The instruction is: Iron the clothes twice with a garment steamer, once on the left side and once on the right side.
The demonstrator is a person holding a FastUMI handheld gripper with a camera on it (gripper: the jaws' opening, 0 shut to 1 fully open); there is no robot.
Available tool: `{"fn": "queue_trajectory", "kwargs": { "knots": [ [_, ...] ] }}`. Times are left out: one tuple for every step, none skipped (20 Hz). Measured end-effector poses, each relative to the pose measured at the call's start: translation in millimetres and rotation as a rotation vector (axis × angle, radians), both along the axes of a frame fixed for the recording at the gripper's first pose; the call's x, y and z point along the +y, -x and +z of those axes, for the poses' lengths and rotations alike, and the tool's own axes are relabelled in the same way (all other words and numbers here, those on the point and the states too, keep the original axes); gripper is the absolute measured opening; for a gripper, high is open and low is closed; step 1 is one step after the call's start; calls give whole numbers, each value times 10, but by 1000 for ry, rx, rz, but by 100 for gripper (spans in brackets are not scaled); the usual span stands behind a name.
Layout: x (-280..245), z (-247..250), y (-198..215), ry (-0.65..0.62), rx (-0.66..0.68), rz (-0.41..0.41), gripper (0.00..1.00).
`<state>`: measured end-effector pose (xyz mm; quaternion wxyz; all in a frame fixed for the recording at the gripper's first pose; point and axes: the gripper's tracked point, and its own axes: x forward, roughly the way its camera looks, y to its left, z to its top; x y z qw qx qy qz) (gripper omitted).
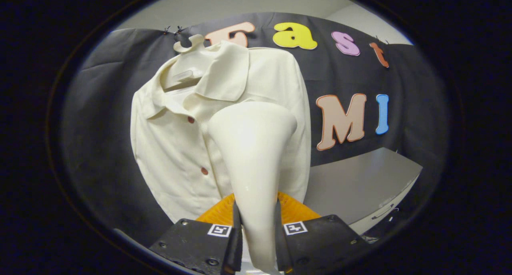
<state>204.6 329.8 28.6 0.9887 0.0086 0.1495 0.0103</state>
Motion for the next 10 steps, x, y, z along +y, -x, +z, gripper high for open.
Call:
{"fn": "queue_trajectory", "kwargs": {
  "knots": [
    [-2,-5,-50,-2,13,-1,33],
    [-4,2,-76,-1,13,0,33],
    [2,1,-92,5,6,0,33],
    [-7,-33,-80,13,9,-2,33],
    [-20,-49,-93,18,9,-5,33],
    [-30,-62,-122,26,5,-8,33],
    [-28,-74,-144,38,2,-8,33],
    [-29,-121,-134,48,8,-7,33],
    [-32,-165,-122,54,20,-5,33],
    [-37,-204,-120,56,28,-6,33]
  ]
}}
